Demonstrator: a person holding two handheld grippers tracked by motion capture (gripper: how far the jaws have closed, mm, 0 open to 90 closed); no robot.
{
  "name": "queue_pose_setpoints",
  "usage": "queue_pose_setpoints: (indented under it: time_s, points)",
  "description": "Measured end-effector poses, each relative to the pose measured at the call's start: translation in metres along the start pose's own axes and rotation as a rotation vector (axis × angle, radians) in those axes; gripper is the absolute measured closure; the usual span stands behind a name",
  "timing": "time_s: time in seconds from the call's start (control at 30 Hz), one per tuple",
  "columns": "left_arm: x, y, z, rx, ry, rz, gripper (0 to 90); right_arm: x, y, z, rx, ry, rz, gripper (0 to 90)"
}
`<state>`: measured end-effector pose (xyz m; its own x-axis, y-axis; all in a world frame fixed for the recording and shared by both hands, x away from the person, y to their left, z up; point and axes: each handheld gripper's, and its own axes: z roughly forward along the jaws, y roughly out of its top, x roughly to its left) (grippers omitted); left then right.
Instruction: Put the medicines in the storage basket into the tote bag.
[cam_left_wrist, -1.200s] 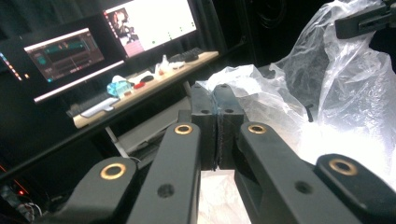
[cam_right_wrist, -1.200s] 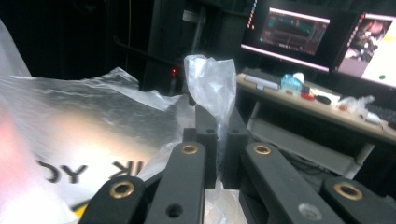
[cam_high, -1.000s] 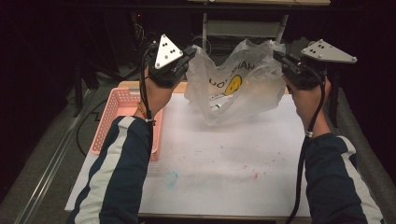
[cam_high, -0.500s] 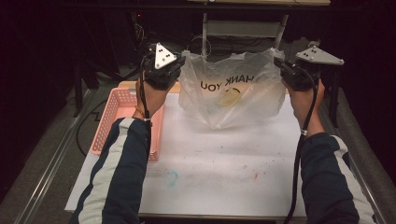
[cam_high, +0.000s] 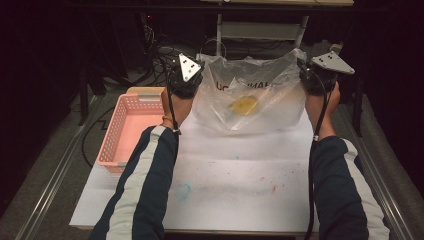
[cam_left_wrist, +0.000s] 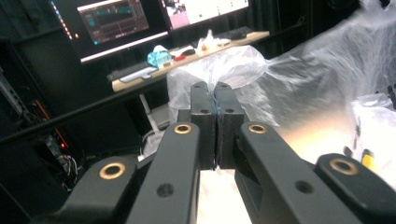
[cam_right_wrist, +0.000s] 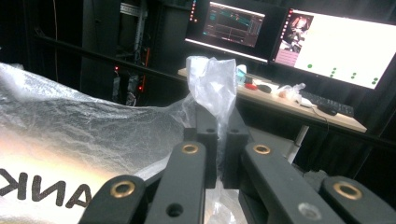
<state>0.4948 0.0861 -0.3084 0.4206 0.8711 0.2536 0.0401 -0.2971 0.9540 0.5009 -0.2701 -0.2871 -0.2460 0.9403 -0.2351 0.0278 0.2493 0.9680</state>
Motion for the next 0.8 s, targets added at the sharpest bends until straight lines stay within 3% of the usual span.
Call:
queue_pose_setpoints:
  time_s: [0.1, 0.17, 0.23, 0.33, 0.43, 0.5, 0.67, 0.8]
  points:
    - [-0.001, -0.002, 0.001, 0.016, 0.009, -0.012, 79.3, 0.0, -0.002, 0.001, 0.008, -0.009, -0.005, 89.7]
    - [0.001, -0.002, -0.001, 0.015, 0.0, -0.02, 77.8, -0.001, -0.002, 0.001, 0.014, -0.01, -0.001, 81.1]
    - [0.003, -0.001, -0.003, 0.018, 0.008, 0.007, 77.7, -0.001, 0.0, -0.001, 0.015, -0.016, -0.008, 70.2]
    - [0.008, 0.001, -0.009, 0.014, 0.009, -0.005, 77.7, -0.001, 0.004, -0.006, 0.004, -0.02, -0.005, 62.6]
    - [0.014, 0.006, -0.015, 0.008, 0.017, 0.016, 83.5, 0.001, 0.011, -0.013, -0.018, -0.022, -0.035, 56.5]
    - [0.017, 0.007, -0.018, 0.017, 0.017, 0.024, 86.7, 0.0, 0.015, -0.02, -0.037, -0.007, -0.028, 51.9]
    - [0.025, 0.006, -0.02, 0.04, 0.06, 0.033, 87.3, -0.004, 0.019, -0.041, -0.064, 0.034, 0.015, 43.2]
    - [0.033, 0.005, -0.018, 0.068, 0.121, 0.021, 87.7, -0.002, 0.012, -0.052, -0.048, 0.069, -0.008, 39.8]
